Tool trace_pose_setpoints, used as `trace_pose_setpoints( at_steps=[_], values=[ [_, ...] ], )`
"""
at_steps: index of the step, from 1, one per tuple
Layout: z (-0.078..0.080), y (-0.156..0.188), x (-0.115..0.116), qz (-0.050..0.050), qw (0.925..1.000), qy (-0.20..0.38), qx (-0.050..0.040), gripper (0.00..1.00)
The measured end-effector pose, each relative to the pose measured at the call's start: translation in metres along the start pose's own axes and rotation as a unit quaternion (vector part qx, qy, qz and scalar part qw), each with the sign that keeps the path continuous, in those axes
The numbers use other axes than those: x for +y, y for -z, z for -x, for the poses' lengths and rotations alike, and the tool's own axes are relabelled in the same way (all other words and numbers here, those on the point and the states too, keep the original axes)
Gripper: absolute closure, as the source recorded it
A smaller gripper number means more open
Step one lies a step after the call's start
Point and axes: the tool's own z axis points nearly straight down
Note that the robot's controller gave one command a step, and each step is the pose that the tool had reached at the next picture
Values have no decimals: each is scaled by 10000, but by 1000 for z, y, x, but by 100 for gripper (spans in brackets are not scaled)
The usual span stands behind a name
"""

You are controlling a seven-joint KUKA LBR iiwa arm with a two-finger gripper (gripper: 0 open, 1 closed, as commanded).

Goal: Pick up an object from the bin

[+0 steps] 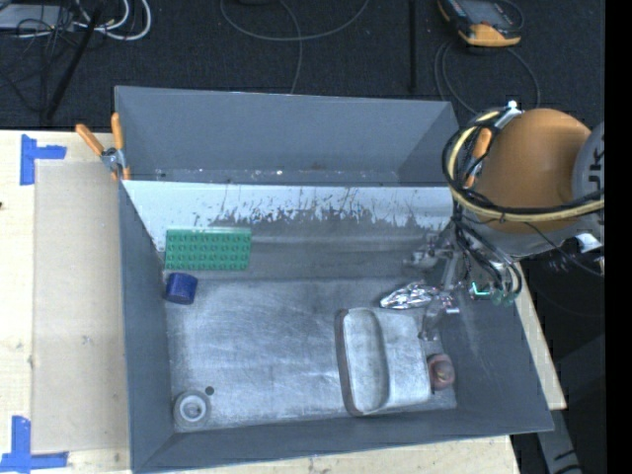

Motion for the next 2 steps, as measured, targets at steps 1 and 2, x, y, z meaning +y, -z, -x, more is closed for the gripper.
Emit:
trace_pose_setpoints(
  at_steps=[1, 2],
  values=[
    [14, -81, -41, 22, 9946, -1036, -51, 0],
    [28, -86, -43, -11, 9980, -613, -161, 0]
  ],
)
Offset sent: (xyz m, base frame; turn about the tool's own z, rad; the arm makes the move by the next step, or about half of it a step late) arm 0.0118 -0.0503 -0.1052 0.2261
